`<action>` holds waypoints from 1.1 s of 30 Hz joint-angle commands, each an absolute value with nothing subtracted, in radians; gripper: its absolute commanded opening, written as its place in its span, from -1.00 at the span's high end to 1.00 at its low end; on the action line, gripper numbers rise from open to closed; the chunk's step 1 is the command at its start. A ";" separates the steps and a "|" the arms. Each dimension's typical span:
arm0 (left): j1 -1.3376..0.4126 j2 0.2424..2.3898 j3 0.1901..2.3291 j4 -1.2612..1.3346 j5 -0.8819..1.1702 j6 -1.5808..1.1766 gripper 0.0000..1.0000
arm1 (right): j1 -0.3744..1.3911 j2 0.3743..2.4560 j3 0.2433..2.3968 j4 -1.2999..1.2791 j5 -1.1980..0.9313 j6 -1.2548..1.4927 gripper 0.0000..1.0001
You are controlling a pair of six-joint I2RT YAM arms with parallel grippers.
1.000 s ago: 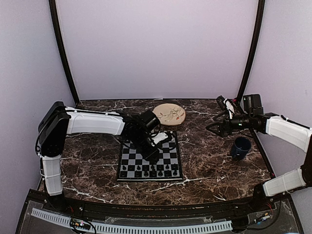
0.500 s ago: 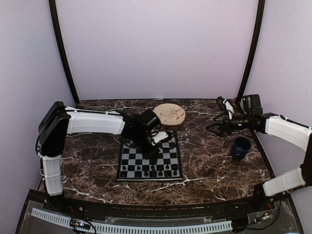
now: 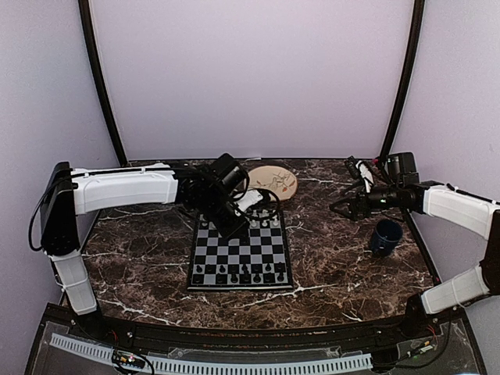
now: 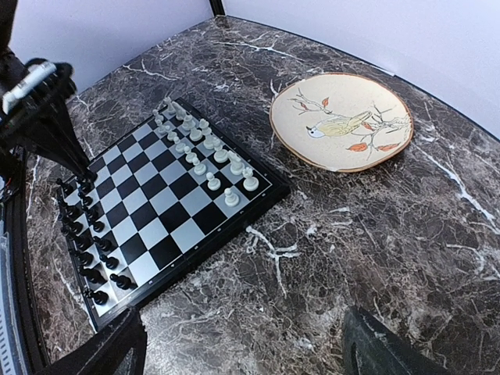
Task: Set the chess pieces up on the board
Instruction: Pick up the knight from the chessboard, then place the knight at g8.
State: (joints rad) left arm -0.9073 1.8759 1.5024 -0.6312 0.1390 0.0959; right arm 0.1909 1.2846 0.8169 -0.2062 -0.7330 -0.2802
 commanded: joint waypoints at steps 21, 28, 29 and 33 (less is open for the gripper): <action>-0.925 1.541 1.120 -0.741 0.168 0.069 1.00 | 0.187 1.322 0.822 -0.196 -0.715 -0.313 -0.71; -0.927 1.567 1.106 -0.700 0.167 0.067 1.00 | 0.187 1.326 0.822 -0.197 -0.713 -0.317 -0.71; -0.928 1.575 1.106 -0.698 0.166 0.066 1.00 | 0.187 1.327 0.821 -0.198 -0.715 -0.318 -0.71; -0.930 1.589 1.101 -0.683 0.164 0.063 1.00 | 0.187 1.328 0.822 -0.199 -0.718 -0.319 -0.71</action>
